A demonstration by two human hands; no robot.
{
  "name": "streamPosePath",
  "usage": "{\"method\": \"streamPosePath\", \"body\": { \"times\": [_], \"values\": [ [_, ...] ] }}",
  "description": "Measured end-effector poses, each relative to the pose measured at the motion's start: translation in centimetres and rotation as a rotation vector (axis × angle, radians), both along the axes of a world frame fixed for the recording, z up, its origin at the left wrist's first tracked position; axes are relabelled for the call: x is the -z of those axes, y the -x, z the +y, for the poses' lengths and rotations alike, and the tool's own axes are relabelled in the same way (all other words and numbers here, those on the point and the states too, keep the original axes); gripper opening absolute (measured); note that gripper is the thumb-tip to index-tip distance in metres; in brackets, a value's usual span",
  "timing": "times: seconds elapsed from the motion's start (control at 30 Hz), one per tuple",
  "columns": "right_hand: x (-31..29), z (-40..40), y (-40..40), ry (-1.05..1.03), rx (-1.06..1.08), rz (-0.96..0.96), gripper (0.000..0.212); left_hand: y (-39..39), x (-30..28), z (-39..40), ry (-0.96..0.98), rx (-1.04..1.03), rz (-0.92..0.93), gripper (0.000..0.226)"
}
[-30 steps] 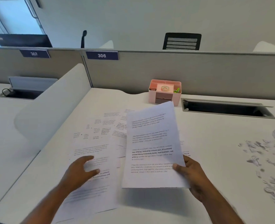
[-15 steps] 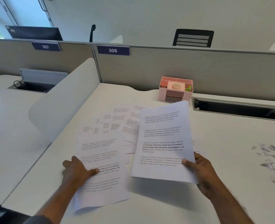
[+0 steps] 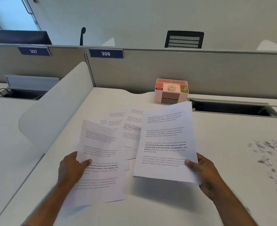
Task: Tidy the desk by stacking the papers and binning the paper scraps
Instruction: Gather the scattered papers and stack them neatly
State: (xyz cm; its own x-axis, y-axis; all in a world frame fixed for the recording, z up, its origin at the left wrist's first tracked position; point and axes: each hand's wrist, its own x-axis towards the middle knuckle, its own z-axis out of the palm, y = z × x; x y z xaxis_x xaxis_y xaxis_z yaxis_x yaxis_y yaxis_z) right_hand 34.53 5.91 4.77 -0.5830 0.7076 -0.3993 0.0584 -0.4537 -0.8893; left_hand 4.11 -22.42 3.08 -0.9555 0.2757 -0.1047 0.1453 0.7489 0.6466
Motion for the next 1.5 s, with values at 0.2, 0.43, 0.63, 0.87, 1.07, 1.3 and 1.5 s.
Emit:
{"method": "streamPosePath", "body": {
  "times": [0.2, 0.43, 0.63, 0.87, 1.07, 1.3, 1.5],
  "values": [
    [-1.1, 0.8, -0.7, 0.020, 0.074, -0.003, 0.030, 2.3, -1.6, 2.8, -0.427, 0.087, -0.370, 0.022],
    [-1.8, 2.5, -1.3, 0.004, 0.124, -0.017, 0.033, 4.0, 0.7, 10.7, -0.483, 0.123, -0.560, 0.028],
    [-1.4, 4.1, -1.0, 0.013, 0.154, -0.034, 0.033, 4.0, 3.7, 17.5, -0.270, 0.120, -0.444, 0.036],
    [-0.8, 5.6, -0.6, 0.013, 0.155, -0.073, 0.032, 4.4, 4.3, 22.0, 0.471, 0.316, -0.041, 0.082],
    [-0.3, 6.5, -0.4, 0.024, 0.154, -0.080, 0.033, 4.3, 4.5, 23.4, 0.521, 0.252, -0.074, 0.111],
    [0.3, 7.1, -0.3, 0.031, 0.125, -0.088, 0.033, 5.3, 2.9, 23.7, 0.489, 0.188, -0.181, 0.108],
    [0.5, 7.1, -0.4, 0.024, 0.119, -0.075, 0.033, 4.4, 3.1, 22.1, 0.207, 0.132, -0.168, 0.068]
  ]
}}
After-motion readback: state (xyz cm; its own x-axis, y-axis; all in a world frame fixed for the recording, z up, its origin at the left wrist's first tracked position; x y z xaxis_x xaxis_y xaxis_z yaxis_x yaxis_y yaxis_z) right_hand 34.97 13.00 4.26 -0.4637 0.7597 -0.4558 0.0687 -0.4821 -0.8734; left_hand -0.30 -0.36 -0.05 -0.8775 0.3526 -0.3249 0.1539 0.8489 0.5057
